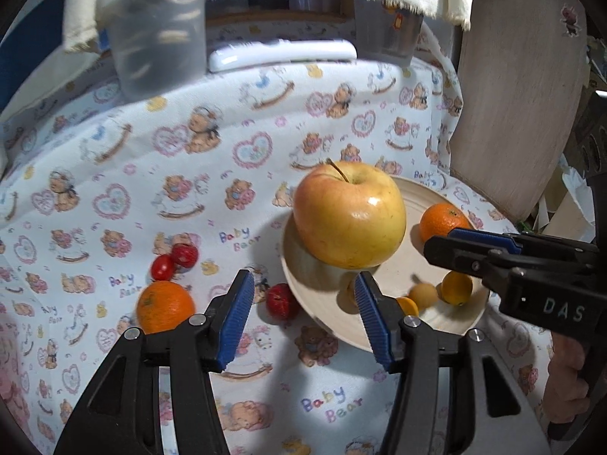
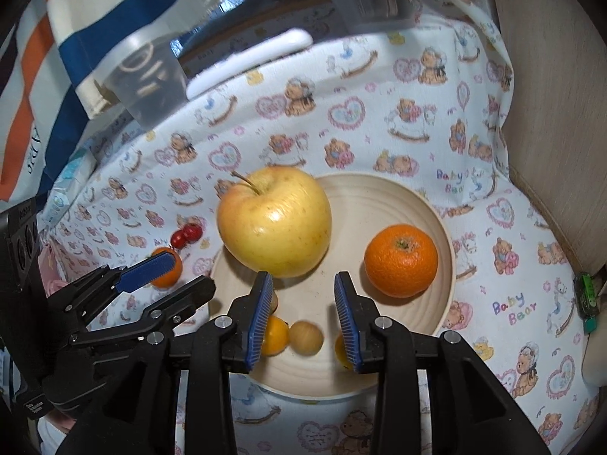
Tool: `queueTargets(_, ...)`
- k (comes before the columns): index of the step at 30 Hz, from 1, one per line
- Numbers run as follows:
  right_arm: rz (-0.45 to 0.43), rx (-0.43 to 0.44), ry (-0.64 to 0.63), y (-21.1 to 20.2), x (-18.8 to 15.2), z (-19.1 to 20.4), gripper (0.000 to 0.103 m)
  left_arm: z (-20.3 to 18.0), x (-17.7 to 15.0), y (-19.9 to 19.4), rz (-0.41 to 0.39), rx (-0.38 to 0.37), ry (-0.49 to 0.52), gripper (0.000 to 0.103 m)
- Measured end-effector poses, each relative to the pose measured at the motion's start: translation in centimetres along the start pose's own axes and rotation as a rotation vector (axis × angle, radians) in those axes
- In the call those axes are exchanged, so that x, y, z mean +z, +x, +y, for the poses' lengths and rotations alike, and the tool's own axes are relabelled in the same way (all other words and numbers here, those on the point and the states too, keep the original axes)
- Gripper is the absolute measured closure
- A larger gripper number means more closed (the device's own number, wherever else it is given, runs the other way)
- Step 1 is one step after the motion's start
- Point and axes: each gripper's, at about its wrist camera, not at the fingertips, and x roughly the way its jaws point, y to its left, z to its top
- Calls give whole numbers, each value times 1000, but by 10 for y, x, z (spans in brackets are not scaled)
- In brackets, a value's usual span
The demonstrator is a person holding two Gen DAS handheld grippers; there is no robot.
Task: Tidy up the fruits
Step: 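Withdraw both open tools from the plate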
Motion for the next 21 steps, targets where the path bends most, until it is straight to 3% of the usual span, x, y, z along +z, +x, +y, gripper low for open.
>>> queueTargets(4, -44, 6, -23, -7, 0, 5, 67, 8, -2, -22, -67, 23, -25, 48)
queueTargets(9, -100, 13, -57, -15, -2, 15, 67, 23, -9, -49, -187, 66, -65, 38)
queueTargets(12, -135, 14, -78, -18, -4, 20, 67, 35, -16, -56, -255, 98, -95, 27)
queueTargets(15, -156, 16, -94, -18, -7, 24, 56, 44, -19, -58, -307, 108, -114, 25)
queueTargets(19, -194, -6, -124, -20, -10, 31, 53, 47, -28, -63, -388, 135, -113, 20)
queueTargets(21, -206, -10, -125, -21, -11, 32, 42, 46, -31, -63, -415, 150, -109, 20)
